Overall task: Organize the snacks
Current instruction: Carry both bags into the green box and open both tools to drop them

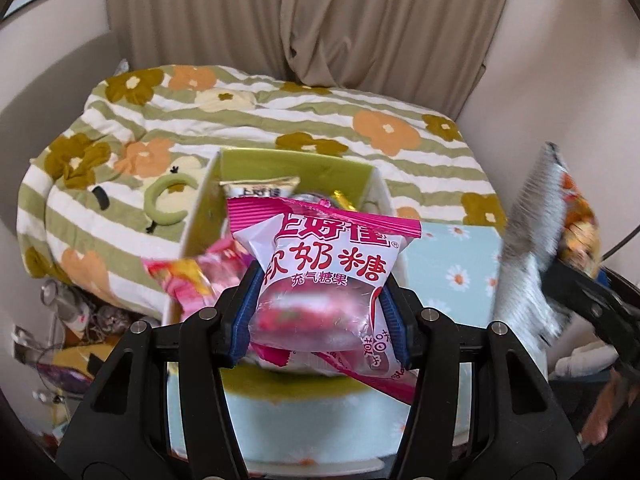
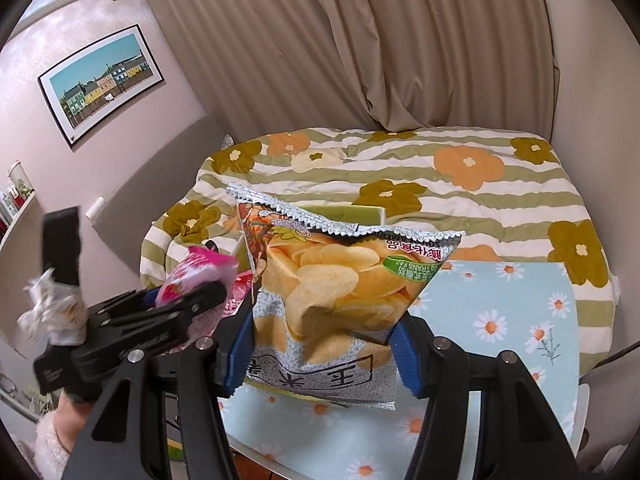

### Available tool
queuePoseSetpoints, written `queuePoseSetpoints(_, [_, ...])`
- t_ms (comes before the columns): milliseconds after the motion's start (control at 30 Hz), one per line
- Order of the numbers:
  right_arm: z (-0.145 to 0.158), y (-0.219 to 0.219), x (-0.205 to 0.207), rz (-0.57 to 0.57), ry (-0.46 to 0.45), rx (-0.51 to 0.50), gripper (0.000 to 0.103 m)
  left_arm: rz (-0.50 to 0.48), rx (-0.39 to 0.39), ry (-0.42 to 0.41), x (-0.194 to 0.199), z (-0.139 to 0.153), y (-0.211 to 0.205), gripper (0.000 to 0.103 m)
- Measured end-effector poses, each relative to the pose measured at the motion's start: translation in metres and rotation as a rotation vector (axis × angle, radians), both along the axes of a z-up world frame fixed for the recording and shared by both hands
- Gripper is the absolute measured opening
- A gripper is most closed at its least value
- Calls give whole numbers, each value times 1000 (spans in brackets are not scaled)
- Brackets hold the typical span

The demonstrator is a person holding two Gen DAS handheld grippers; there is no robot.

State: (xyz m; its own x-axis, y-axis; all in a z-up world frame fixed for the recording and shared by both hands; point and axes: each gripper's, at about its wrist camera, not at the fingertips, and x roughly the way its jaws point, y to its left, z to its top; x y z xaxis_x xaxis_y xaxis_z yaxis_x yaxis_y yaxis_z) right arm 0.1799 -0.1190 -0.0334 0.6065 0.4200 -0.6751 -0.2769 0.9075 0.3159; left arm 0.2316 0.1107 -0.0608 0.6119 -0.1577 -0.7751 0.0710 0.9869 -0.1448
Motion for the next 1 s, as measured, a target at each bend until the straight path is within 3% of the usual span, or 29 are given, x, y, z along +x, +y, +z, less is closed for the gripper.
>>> queuePoseSetpoints(100, [-3, 15, 2, -20, 7, -7, 56, -14, 0, 21, 26, -15, 11, 51])
queuePoseSetpoints(133, [-5, 20, 3, -29, 13, -6, 56, -21, -8, 33, 34, -20, 13, 56])
queuePoseSetpoints(200, [-9, 27, 5, -41, 24, -10, 56, -37, -10, 47, 46, -29, 18, 75])
queuePoseSetpoints(233, [-11, 29, 5, -45, 30, -11, 56, -34, 2, 45, 48, -31, 19, 94])
queuePoseSetpoints(267, [-12, 32, 5, -47, 36, -14, 56, -31, 12, 30, 49, -31, 21, 101])
queuePoseSetpoints(667, [-27, 44, 35, -18, 83, -36, 56, 48, -14, 31, 22, -32, 62, 102])
queuePoseSetpoints(1000, [-38, 84, 99, 78, 138, -51, 56, 87, 18, 37, 19, -30, 73, 102])
